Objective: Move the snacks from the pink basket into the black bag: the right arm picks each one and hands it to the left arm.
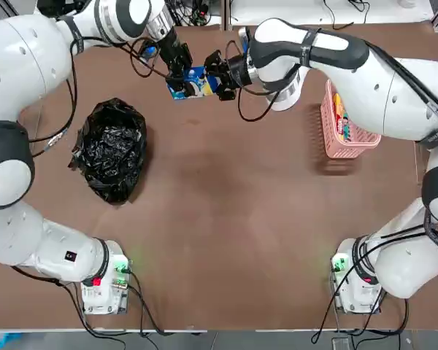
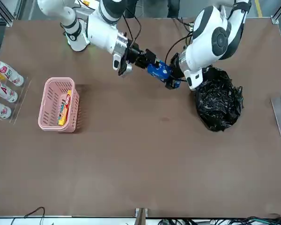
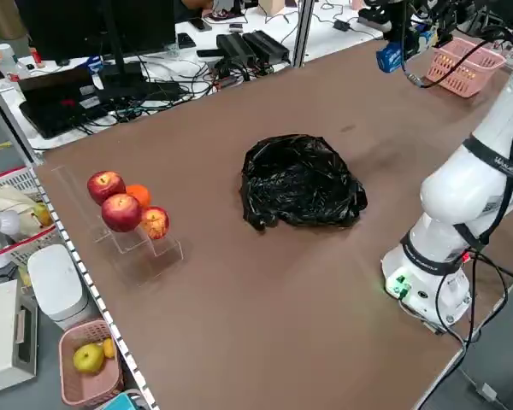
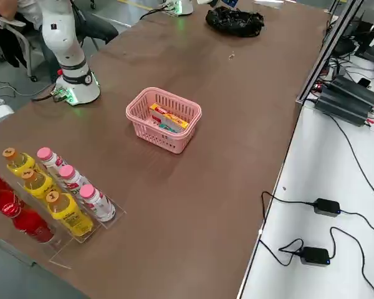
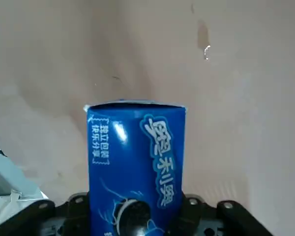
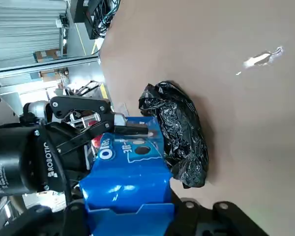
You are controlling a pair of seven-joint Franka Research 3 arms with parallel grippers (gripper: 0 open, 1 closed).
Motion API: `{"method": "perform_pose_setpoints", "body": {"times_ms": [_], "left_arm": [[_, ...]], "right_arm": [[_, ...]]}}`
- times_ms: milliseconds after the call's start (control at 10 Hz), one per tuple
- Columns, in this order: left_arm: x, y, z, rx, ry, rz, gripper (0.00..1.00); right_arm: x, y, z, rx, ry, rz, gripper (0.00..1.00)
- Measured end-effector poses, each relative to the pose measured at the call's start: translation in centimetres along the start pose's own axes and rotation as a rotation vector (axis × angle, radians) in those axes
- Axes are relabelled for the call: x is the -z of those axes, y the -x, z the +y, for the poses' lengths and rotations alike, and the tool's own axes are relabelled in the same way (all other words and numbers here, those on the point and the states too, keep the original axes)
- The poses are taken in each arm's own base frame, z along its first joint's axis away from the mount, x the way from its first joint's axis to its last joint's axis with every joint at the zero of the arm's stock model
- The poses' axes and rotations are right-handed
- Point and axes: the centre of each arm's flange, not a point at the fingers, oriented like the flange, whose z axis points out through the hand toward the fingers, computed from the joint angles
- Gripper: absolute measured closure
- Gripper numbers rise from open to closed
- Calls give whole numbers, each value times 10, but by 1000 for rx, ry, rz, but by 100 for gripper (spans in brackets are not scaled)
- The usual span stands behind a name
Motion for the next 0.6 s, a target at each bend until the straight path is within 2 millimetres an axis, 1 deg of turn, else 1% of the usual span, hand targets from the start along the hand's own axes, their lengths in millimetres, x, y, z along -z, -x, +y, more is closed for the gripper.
{"method": "perform_pose_setpoints", "body": {"times_ms": [200, 300, 400, 500, 600], "left_arm": [[7, 0, 1, -6, -5, -1, 48], [11, -3, 1, -12, -13, 0, 48], [15, -7, 1, -27, -25, 2, 48], [18, -17, 1, -43, -40, 24, 48], [23, -32, 3, -52, -50, 38, 48]], "right_arm": [[1, 0, -5, 3, -8, 0, 55], [1, 0, -7, 2, -14, 0, 42], [1, 1, -8, 2, -17, 0, 26], [2, -1, -8, 0, -17, 4, 11], [3, -2, -8, -1, -18, 7, 0]]}}
